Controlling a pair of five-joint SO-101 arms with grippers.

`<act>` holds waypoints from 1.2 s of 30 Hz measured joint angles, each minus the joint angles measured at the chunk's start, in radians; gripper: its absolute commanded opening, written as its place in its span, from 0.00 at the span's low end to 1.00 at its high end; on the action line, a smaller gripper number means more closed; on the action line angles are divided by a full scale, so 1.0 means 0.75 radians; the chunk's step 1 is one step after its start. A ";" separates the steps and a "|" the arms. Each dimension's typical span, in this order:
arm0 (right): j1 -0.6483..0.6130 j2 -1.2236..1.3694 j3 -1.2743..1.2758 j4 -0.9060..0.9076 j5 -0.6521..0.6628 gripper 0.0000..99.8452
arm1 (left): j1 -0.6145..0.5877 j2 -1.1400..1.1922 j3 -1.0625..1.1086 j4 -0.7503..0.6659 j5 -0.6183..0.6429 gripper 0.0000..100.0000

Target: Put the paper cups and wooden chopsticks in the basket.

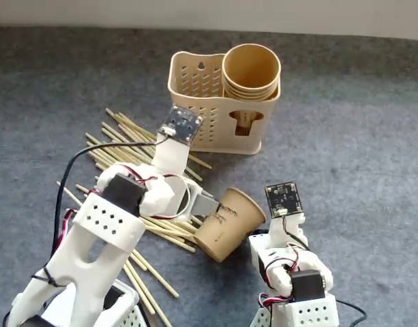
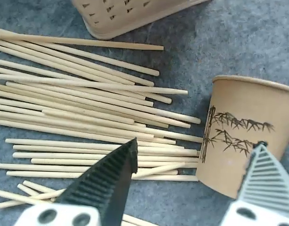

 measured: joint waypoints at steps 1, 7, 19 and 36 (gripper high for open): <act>0.000 0.000 0.000 0.000 0.000 0.01 | -0.002 0.000 0.016 0.000 -0.012 0.34; 0.000 0.000 0.000 0.000 0.000 0.01 | 0.037 0.000 0.100 0.000 -0.057 0.35; 0.000 0.000 0.000 0.000 0.000 0.01 | 0.274 0.006 0.286 -0.104 -0.057 0.38; 0.000 0.000 0.000 0.000 0.000 0.01 | 0.276 0.325 0.241 -0.196 -0.008 0.28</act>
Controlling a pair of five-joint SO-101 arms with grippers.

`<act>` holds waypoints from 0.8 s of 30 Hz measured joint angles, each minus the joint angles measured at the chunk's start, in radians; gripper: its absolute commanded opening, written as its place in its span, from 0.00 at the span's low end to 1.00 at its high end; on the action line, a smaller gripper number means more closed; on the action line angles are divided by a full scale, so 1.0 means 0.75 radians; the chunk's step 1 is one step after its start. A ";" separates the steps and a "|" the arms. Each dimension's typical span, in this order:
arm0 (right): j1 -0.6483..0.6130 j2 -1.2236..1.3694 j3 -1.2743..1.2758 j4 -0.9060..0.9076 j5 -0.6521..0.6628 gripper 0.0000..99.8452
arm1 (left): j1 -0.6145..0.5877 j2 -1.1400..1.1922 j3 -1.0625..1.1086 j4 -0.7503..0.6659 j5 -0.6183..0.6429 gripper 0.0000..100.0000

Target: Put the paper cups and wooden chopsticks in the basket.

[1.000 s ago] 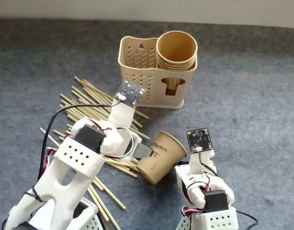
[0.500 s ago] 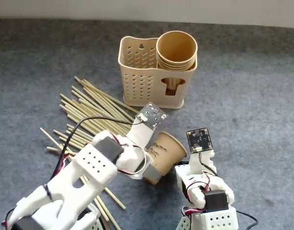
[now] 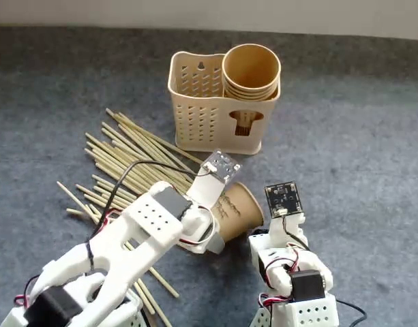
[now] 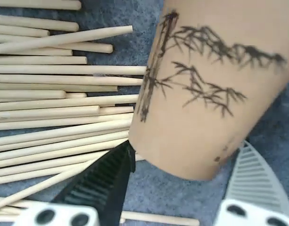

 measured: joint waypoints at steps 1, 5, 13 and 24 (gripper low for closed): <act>0.000 0.000 0.000 0.000 0.000 0.01 | 0.000 -0.031 0.000 0.010 0.000 0.28; 0.000 0.000 0.000 0.000 0.000 0.01 | -0.004 -0.162 0.016 0.023 0.000 0.28; 0.000 0.000 0.000 0.000 0.000 0.01 | -0.158 -0.397 0.100 0.031 0.000 0.35; 0.000 0.000 0.000 0.000 0.000 0.01 | -0.374 -0.483 0.166 0.012 0.072 0.35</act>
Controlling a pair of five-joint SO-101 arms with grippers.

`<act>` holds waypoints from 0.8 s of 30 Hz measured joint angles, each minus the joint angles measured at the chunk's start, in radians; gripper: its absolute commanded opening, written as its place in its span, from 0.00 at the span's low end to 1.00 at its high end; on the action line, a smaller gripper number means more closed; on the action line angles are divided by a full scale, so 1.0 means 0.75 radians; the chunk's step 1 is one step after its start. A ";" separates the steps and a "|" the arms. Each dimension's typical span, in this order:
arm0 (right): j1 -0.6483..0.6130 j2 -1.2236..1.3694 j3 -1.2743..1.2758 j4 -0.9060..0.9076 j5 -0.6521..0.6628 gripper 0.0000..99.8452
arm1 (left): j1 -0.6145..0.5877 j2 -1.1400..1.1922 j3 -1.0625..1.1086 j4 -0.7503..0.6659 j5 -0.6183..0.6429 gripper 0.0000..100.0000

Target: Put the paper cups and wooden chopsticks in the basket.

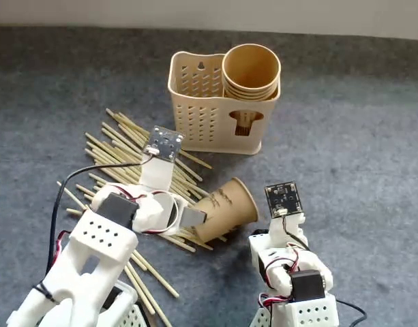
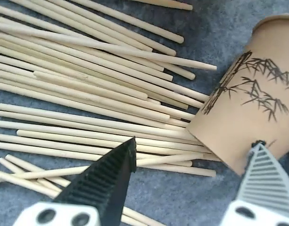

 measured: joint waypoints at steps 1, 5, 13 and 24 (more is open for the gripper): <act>0.000 0.000 0.000 0.000 0.000 0.01 | -0.016 0.000 0.000 -0.002 0.008 0.35; 0.000 0.000 0.000 0.000 0.000 0.01 | -0.055 0.000 -0.018 -0.002 0.053 0.35; 0.000 0.000 0.000 0.000 0.000 0.01 | -0.055 -0.004 -0.039 -0.002 0.082 0.35; 0.000 0.000 0.000 0.000 0.000 0.01 | -0.010 -0.004 -0.237 -0.002 0.082 0.38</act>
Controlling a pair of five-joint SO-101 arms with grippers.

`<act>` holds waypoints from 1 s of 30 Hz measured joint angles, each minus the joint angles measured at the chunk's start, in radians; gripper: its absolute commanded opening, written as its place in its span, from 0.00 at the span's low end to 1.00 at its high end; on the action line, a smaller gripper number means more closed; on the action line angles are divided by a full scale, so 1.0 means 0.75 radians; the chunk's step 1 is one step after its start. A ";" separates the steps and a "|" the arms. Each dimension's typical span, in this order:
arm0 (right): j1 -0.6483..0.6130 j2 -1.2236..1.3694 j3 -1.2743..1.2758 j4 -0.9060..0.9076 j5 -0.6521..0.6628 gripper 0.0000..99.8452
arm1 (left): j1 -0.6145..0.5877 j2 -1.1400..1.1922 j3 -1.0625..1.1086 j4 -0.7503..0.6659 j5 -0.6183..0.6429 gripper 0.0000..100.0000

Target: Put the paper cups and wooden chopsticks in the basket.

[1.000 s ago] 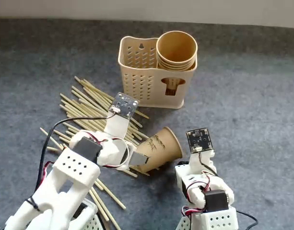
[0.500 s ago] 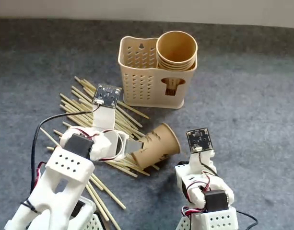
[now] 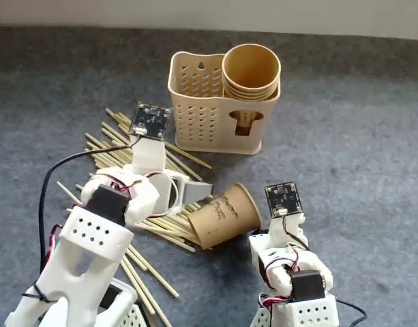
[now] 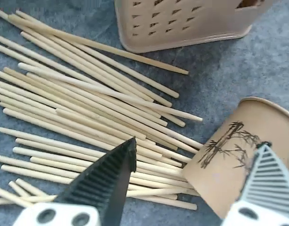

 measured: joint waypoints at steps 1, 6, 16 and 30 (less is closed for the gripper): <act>0.000 0.000 0.000 0.000 0.000 0.01 | 0.029 0.000 -0.012 0.000 0.006 0.38; 0.000 0.000 0.000 0.000 0.000 0.01 | 0.135 0.068 -0.090 0.000 0.053 0.38; 0.000 0.000 0.000 0.000 0.000 0.01 | 0.139 0.546 -0.286 0.000 0.068 0.38; 0.000 0.000 0.000 0.000 0.000 0.01 | 0.145 1.025 -0.698 0.000 0.166 0.38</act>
